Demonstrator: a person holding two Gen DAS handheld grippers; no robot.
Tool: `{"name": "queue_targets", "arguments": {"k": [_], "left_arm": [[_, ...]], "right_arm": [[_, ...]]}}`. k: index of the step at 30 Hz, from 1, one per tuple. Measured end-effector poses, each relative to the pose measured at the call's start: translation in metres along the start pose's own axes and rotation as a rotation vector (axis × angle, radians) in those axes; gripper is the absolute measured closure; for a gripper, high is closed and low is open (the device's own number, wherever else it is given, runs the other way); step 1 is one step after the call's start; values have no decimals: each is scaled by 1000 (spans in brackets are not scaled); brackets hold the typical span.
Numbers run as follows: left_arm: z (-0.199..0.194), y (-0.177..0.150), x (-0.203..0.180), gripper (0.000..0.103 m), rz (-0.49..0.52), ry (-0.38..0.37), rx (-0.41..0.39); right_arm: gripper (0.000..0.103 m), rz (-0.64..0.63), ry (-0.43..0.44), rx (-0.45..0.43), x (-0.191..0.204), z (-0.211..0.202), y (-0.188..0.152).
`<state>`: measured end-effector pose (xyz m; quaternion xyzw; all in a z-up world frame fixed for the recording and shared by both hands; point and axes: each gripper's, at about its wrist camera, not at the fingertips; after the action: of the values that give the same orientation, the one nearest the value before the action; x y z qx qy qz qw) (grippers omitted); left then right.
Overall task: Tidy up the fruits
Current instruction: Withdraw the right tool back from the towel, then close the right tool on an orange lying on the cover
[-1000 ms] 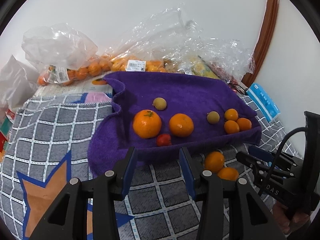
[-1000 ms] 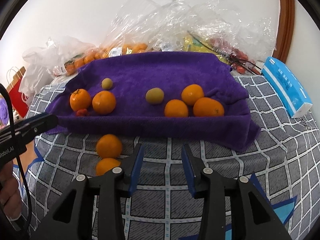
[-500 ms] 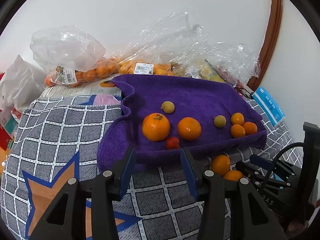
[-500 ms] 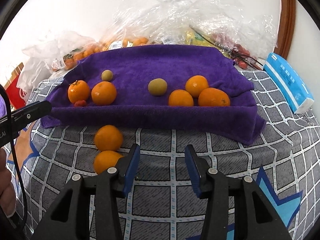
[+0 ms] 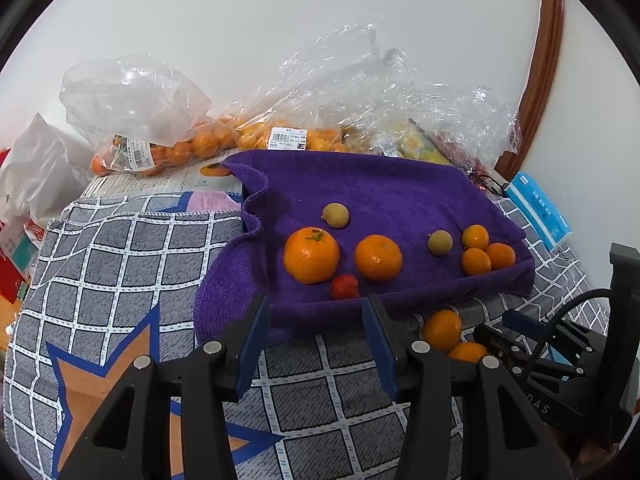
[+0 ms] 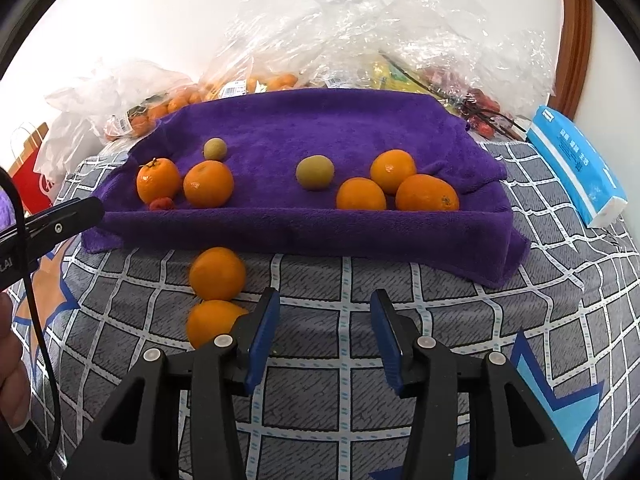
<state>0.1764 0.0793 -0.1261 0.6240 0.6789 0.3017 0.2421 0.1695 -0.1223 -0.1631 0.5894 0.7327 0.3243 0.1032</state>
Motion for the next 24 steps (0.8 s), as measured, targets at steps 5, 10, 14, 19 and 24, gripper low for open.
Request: {"name": "queue_targets", "arguments": {"k": [5, 10, 14, 19, 24], "left_arm": [[2, 0, 2, 56, -6, 5, 4], [3, 0, 3, 56, -10, 11, 8], [5, 0, 3, 56, -10, 16, 16], [7, 0, 3, 56, -11, 27, 23], [10, 0, 6, 56, -16, 41, 30]], "right_arm": [[56, -1, 10, -9, 3, -2, 1], [56, -3, 19, -6, 6, -1, 1], [56, -10, 19, 1, 5, 2, 1], [56, -4, 16, 4, 2, 4, 3], [56, -11, -12, 17, 0, 9, 2]]}}
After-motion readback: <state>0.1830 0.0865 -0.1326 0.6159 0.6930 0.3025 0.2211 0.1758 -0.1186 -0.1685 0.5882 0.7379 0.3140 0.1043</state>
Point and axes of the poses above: each gripper's, at about its wrist camera, not at the fingertips, and z roughly the way its jaws point, x to its left, y to its top, and after that the axes turned 14 degrees about y, right-handed
